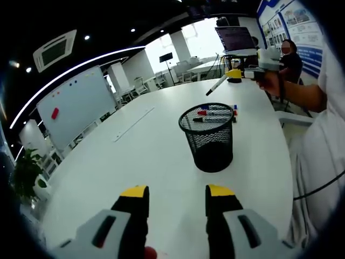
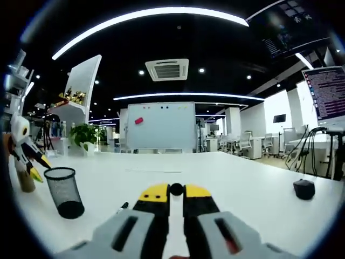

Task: Pick up the whiteboard markers from the pen holder and place them facing the whiteboard neatly

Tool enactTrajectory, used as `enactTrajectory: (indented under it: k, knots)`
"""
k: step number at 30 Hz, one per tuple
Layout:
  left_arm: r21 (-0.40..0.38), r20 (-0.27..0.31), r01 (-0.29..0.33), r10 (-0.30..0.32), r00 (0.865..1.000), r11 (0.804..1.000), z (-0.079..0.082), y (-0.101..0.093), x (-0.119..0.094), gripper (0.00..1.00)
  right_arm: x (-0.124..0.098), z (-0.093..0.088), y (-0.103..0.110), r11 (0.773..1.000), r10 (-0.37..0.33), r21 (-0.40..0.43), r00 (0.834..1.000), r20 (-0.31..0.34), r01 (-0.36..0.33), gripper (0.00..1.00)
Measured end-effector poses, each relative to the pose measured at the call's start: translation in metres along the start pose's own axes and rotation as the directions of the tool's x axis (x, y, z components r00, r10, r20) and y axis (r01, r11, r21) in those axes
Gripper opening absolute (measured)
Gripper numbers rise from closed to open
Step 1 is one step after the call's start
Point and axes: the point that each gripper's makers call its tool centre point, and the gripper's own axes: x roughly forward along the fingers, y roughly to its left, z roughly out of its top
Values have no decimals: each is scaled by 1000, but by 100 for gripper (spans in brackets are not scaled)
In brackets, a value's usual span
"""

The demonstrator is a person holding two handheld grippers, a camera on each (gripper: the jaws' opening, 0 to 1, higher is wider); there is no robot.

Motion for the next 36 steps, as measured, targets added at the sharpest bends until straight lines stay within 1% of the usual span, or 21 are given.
enactTrajectory:
  k: [4, 10, 12, 19, 27, 32, 36]
  knots:
    - [0, 1, 0, 0, 1000, 1000, 0, 0, 0, 44, 1, -4, -1, 1000, -3, -6, 1000, -12, 3, 7]
    - [0, 0, 2, -2, 1000, 1000, 0, 1, 0, 44, 4, -17, -4, 1000, -12, -12, 999, -51, 11, 7]
    - [-1, 1, 2, -2, 1000, 1000, 0, 1, 0, 44, 3, -18, -3, 1000, -10, -14, 998, -55, 9, 7]
    - [-1, 0, 5, -5, 1000, 1000, 0, 0, 0, 44, 5, -31, 5, 1000, 7, -17, 996, -86, -8, 7]
    - [1, -1, 5, -5, 1000, 1000, 1, -1, 0, 44, 5, -41, 9, 1000, 9, -18, 993, -115, -12, 8]
    - [3, -1, 6, -6, 1000, 1000, 1, -1, 0, 44, 0, -50, 16, 998, 2, -61, 990, -143, -11, 8]
    - [5, 1, 4, -4, 1000, 1000, 2, -2, -1, 44, -3, -55, 20, 998, 4, -59, 987, -163, -14, 8]
